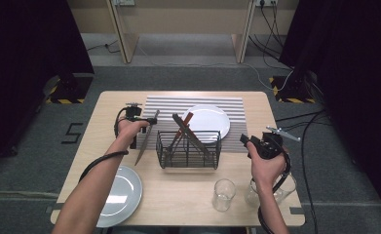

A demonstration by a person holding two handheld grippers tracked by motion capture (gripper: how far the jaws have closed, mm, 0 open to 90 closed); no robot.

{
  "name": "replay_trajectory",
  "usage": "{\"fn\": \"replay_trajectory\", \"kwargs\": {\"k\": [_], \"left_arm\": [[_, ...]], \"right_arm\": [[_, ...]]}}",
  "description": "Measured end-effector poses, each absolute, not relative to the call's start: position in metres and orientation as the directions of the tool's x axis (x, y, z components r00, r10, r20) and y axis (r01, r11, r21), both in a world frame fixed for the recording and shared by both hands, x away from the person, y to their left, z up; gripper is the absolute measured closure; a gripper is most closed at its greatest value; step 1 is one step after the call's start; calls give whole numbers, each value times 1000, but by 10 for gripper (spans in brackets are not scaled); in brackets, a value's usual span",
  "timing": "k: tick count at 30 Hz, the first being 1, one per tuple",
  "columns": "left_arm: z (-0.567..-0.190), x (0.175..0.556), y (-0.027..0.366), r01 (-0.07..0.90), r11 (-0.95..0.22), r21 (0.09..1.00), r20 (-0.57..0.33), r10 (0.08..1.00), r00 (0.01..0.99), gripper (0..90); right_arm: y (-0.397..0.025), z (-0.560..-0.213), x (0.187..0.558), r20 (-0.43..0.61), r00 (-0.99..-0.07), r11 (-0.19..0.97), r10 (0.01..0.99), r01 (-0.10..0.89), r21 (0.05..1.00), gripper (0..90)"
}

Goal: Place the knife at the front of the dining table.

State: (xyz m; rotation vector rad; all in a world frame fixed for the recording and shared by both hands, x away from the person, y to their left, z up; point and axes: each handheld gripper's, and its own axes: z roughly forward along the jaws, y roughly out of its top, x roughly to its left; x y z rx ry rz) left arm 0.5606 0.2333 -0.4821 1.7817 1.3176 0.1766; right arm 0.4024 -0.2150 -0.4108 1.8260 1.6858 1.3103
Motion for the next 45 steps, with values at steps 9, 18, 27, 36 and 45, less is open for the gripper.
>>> {"fn": "replay_trajectory", "kwargs": {"k": [9, 18, 27, 36, 45], "left_arm": [[-490, 564, 233, 720, -60, 692, -357, 838, 412, 825], [-495, 564, 234, 732, -68, 678, -350, 846, 403, 825], [-500, 565, 233, 746, -79, 661, -346, 850, 397, 826], [-504, 565, 232, 751, -84, 655, -340, 855, 392, 825], [-507, 566, 232, 755, -92, 650, -329, 861, 388, 822]], "right_arm": [[-214, -411, 402, 394, -129, -241, 910, 607, 757, 530], [-213, -411, 402, 397, -130, -243, 908, 608, 756, 529], [-213, -411, 402, 395, -133, -241, 909, 606, 758, 530], [-213, -410, 402, 399, -134, -243, 907, 606, 757, 529], [-214, -410, 402, 402, -135, -245, 906, 607, 756, 529]]}}
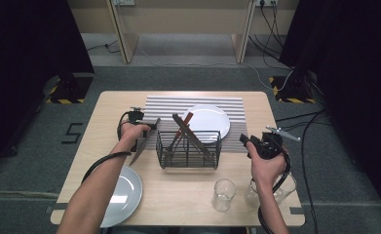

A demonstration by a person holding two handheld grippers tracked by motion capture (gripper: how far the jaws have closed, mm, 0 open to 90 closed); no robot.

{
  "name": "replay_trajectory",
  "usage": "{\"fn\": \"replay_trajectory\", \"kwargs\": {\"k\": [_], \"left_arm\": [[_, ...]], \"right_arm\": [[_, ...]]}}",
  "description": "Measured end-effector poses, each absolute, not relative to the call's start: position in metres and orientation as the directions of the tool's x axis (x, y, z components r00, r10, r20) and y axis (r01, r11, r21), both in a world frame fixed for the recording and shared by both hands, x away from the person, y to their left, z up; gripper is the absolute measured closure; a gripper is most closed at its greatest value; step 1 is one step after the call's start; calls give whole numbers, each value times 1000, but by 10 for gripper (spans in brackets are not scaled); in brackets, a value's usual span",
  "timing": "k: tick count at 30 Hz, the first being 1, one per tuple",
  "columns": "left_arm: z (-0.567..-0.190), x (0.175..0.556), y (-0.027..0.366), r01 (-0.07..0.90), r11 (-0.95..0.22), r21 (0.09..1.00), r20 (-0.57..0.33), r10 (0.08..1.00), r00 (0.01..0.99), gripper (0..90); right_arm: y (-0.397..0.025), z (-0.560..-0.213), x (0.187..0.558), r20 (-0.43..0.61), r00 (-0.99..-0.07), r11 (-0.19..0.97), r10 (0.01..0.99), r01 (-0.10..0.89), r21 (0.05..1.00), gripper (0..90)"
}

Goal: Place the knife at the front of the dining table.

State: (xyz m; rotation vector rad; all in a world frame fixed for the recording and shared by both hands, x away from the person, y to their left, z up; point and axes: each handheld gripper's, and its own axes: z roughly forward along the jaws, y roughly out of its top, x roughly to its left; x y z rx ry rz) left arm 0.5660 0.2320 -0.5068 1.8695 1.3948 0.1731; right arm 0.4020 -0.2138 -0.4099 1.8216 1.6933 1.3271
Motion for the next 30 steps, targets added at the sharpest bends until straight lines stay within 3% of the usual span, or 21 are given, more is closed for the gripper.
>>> {"fn": "replay_trajectory", "kwargs": {"k": [12, 22, 30], "left_arm": [[-508, 566, 232, 742, -121, 659, -289, 870, 399, 791], [-495, 566, 238, 698, -164, 697, -207, 886, 415, 641], [-476, 552, 250, 676, -201, 709, -186, 871, 454, 429]], "right_arm": [[-214, -409, 402, 400, -143, -242, 906, 601, 762, 527], [-213, -409, 402, 403, -145, -243, 904, 602, 761, 527], [-216, -408, 401, 406, -142, -249, 903, 597, 762, 526]]}}
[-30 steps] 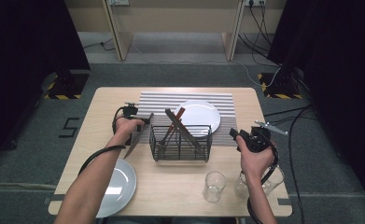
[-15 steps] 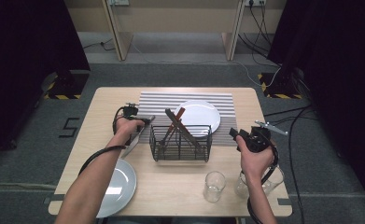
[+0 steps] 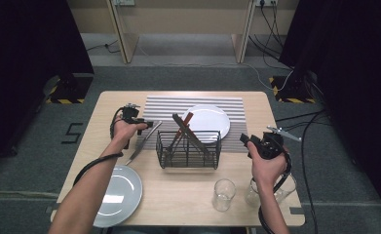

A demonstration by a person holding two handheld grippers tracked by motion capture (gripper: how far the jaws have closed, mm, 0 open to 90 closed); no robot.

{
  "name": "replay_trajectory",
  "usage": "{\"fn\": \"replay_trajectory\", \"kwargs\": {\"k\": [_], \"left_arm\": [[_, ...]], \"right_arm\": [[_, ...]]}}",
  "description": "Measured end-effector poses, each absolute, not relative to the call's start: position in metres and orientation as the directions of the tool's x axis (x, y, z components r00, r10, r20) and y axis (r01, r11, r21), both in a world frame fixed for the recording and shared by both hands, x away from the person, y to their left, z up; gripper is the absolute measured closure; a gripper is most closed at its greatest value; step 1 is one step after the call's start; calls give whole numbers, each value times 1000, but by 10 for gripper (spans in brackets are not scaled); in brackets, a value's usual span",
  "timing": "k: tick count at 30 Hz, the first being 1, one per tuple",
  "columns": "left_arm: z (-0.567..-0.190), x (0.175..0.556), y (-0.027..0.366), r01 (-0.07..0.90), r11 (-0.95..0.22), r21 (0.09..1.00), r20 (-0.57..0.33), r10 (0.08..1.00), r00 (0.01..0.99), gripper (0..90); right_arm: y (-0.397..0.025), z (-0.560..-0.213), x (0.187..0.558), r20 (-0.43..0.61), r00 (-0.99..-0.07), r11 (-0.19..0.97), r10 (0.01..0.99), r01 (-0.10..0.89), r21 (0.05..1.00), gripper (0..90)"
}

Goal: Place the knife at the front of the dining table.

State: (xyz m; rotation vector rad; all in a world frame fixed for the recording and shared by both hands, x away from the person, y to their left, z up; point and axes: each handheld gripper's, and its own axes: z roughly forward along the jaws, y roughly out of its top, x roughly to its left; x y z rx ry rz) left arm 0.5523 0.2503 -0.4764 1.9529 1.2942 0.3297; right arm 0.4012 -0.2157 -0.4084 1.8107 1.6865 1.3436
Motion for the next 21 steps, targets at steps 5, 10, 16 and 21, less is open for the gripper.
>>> {"fn": "replay_trajectory", "kwargs": {"k": [5, 10, 16, 21], "left_arm": [[-469, 537, 267, 703, -224, 675, -229, 842, 488, 368], [-463, 522, 278, 705, -260, 660, -214, 834, 508, 354], [-456, 490, 287, 736, -309, 602, -186, 842, 506, 353], [-462, 472, 287, 735, -363, 573, -143, 838, 526, 367]], "right_arm": [[-216, -407, 400, 398, -141, -245, 907, 592, 768, 526], [-215, -404, 399, 399, -142, -247, 906, 588, 770, 526], [-215, -403, 399, 401, -143, -249, 905, 586, 771, 526], [-214, -403, 398, 399, -146, -245, 905, 587, 772, 526]]}}
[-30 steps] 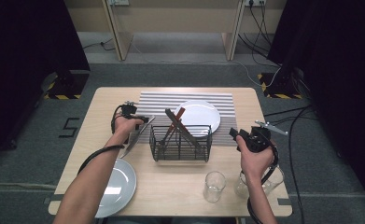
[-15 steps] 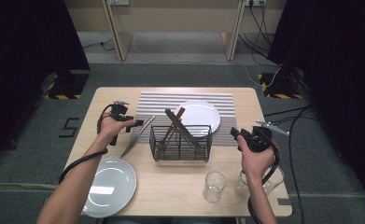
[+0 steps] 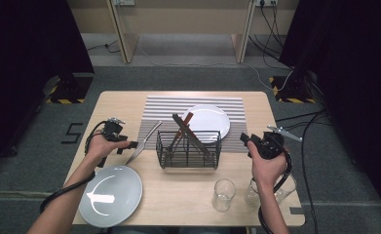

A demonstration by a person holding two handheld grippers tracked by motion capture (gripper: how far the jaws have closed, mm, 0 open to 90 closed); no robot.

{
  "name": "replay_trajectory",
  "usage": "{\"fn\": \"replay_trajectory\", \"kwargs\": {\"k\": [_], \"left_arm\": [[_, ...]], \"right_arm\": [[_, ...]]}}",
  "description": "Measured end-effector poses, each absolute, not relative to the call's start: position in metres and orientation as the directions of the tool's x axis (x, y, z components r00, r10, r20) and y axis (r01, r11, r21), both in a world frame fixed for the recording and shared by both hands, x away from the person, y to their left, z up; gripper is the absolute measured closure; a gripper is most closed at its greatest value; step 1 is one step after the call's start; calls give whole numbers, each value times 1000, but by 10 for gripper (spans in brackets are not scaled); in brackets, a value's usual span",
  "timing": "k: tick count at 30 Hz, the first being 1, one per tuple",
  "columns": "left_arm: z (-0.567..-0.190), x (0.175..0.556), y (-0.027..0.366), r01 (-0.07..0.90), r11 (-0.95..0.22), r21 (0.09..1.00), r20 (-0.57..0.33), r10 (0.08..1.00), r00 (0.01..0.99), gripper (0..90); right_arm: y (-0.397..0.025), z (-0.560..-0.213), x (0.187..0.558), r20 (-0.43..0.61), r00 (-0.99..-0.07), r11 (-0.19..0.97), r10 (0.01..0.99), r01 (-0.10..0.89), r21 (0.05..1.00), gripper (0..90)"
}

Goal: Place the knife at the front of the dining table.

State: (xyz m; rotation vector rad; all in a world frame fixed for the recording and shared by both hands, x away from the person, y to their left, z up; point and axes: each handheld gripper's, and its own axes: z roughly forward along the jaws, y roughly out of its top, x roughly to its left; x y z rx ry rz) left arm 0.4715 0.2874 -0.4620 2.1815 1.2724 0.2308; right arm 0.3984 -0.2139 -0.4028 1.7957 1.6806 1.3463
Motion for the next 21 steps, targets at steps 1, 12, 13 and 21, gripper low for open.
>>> {"fn": "replay_trajectory", "kwargs": {"k": [1, 12, 13, 21], "left_arm": [[-464, 468, 287, 738, -367, 566, -143, 838, 526, 375], [-483, 452, 290, 759, -402, 513, -124, 840, 528, 450], [-484, 450, 291, 759, -415, 502, -106, 841, 530, 454], [-486, 444, 288, 755, -451, 477, -84, 831, 550, 502]], "right_arm": [[-214, -403, 398, 401, -146, -247, 905, 587, 771, 526], [-214, -402, 398, 402, -146, -248, 904, 588, 770, 526], [-214, -403, 398, 402, -148, -246, 904, 588, 770, 526], [-212, -403, 398, 401, -147, -245, 904, 590, 769, 527]]}}
